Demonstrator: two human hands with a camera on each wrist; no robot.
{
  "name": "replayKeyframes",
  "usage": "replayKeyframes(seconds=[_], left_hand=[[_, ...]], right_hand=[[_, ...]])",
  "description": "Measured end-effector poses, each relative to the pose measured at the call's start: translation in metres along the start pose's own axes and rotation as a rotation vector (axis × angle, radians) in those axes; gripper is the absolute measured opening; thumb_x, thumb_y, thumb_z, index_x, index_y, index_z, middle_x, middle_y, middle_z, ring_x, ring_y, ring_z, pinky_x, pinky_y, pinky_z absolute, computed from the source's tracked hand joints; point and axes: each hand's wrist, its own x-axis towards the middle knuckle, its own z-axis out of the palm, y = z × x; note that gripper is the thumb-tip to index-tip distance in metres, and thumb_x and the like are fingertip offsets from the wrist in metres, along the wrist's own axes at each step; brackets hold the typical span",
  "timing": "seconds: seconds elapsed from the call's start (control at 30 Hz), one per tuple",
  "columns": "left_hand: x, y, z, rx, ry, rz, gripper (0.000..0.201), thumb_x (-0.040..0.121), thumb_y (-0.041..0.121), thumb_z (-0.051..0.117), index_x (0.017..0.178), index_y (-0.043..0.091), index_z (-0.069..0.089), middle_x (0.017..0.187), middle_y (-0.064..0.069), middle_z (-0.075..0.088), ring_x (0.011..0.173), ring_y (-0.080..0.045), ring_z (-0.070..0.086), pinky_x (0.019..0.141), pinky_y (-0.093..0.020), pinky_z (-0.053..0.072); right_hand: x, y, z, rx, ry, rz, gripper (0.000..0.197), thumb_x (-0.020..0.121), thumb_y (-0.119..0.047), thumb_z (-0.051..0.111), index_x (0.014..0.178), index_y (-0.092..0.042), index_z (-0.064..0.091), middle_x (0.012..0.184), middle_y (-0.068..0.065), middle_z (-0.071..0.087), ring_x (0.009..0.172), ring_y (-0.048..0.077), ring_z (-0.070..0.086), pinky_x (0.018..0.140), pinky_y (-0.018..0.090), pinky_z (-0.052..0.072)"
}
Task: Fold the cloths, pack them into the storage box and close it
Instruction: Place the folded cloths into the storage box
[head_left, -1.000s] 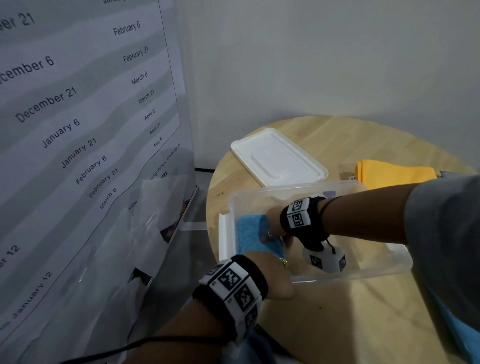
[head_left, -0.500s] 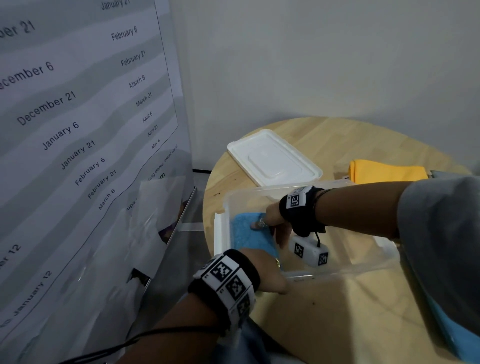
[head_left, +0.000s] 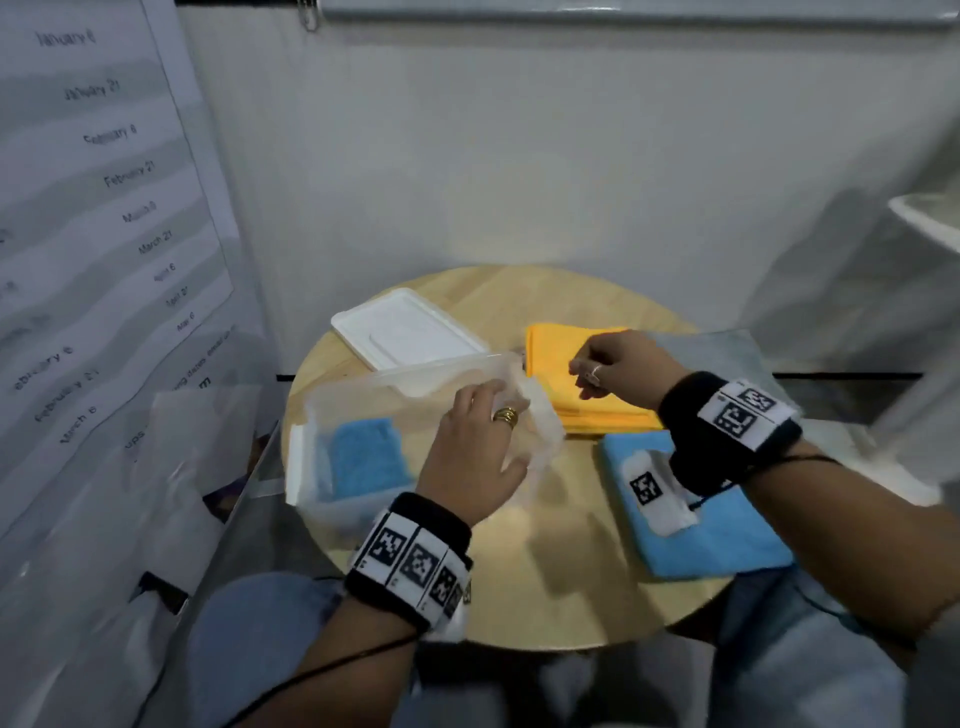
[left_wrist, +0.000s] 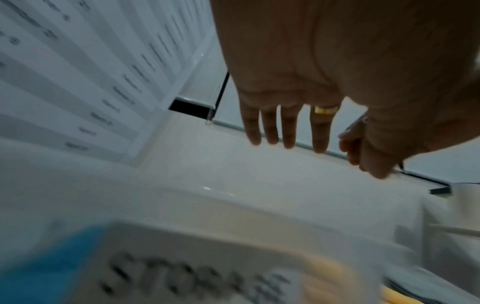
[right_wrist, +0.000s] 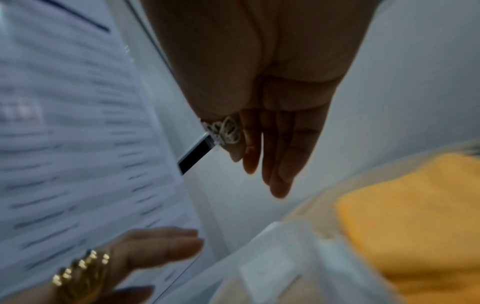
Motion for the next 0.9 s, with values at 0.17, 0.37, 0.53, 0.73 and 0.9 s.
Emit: replayKeyframes(seconds=[0.17,0.37,0.53,0.73,0.9], left_hand=[[0.032,0.090,0.062,-0.054,-0.071,0.220,0.038,0.083,0.031,0.061,0.116,0.011,0.063,0.134,-0.006,0.044,0.127,-0.024,0.038,0.101,-0.040,0.039],[0.042,0.150,0.135,-0.036,-0.548,0.198,0.062,0.075,0.046,0.072,0.121,0.009,0.052,0.122,-0.010,0.048,0.115,-0.028,0.048,0.094,-0.035,0.041],[0.033,0.162,0.160,0.058,-0.509,0.152,0.046,0.086,0.026,0.062,0.124,0.008,0.045,0.128,-0.013,0.041,0.120,-0.029,0.042,0.100,-0.037,0.037],[0.040,0.142,0.157,-0.149,-0.473,0.073,0.023,0.094,0.012,0.044,0.114,0.004,0.054,0.120,-0.013,0.055,0.111,-0.028,0.054,0.094,-0.034,0.042],[0.050,0.117,0.132,-0.377,-0.362,0.078,0.018,0.090,0.012,0.049,0.097,0.000,0.059,0.098,-0.013,0.061,0.091,-0.024,0.059,0.074,-0.026,0.042]], right_hand=[[-0.071,0.117,-0.031,-0.214,0.077,0.177,0.012,0.084,-0.005,0.064,0.093,-0.004,0.071,0.093,0.014,0.070,0.089,0.022,0.065,0.075,0.024,0.044],[-0.109,0.194,-0.009,-0.455,-0.193,0.234,0.045,0.076,-0.012,0.070,0.120,-0.017,0.060,0.121,0.005,0.055,0.117,0.021,0.050,0.093,0.022,0.035],[-0.111,0.212,0.022,-0.512,-0.271,0.249,0.062,0.073,-0.017,0.072,0.127,-0.013,0.042,0.130,0.009,0.040,0.123,0.028,0.042,0.103,0.035,0.038],[-0.107,0.209,0.010,-0.590,-0.260,0.247,0.043,0.082,-0.016,0.062,0.121,-0.013,0.045,0.128,0.008,0.048,0.120,0.026,0.048,0.097,0.034,0.042],[-0.112,0.203,-0.013,-0.590,-0.212,0.235,0.034,0.084,-0.020,0.057,0.117,-0.015,0.051,0.123,0.007,0.053,0.115,0.026,0.051,0.091,0.031,0.041]])
